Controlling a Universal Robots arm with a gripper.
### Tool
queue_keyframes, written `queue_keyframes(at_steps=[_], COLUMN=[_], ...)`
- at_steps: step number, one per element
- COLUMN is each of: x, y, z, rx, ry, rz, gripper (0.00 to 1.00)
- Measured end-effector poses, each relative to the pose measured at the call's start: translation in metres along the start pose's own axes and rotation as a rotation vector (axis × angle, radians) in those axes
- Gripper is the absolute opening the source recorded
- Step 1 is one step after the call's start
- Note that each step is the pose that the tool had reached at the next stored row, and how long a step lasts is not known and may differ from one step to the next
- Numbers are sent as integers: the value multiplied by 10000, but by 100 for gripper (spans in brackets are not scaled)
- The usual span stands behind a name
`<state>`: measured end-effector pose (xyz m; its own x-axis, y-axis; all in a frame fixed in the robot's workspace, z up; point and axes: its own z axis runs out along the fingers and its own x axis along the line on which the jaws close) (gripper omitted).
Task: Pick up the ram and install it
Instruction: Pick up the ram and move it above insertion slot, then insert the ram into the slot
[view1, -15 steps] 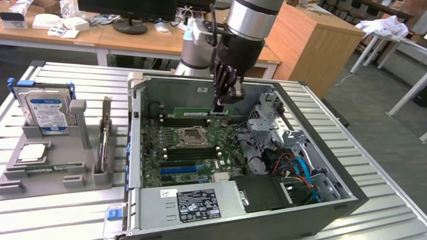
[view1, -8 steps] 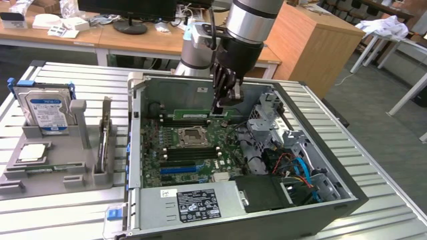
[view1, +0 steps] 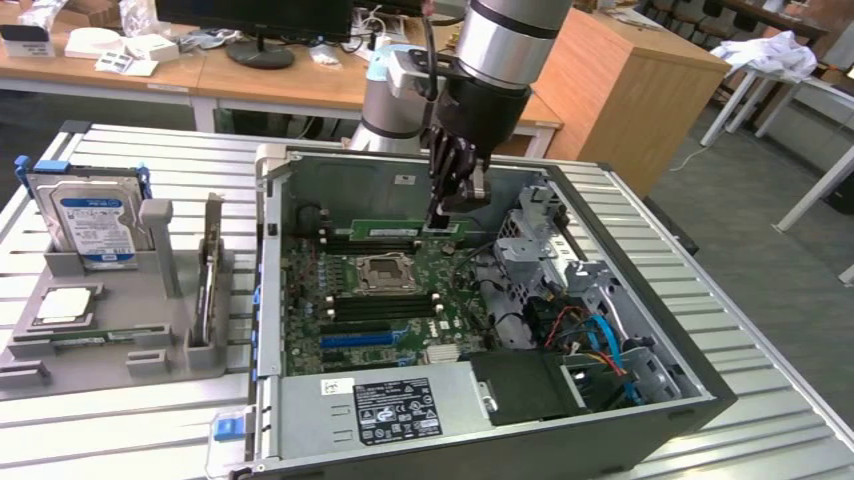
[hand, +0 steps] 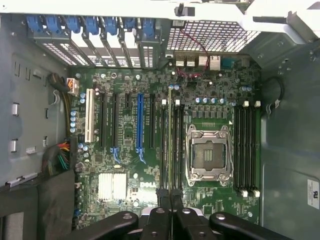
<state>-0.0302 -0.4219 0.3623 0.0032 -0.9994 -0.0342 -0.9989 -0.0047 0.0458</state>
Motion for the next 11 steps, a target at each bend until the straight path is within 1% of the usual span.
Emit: queue_keyframes(at_steps=[11], x=[0], y=[-11], z=[7], rx=[3], ry=[-1], rz=[-1], gripper=[12])
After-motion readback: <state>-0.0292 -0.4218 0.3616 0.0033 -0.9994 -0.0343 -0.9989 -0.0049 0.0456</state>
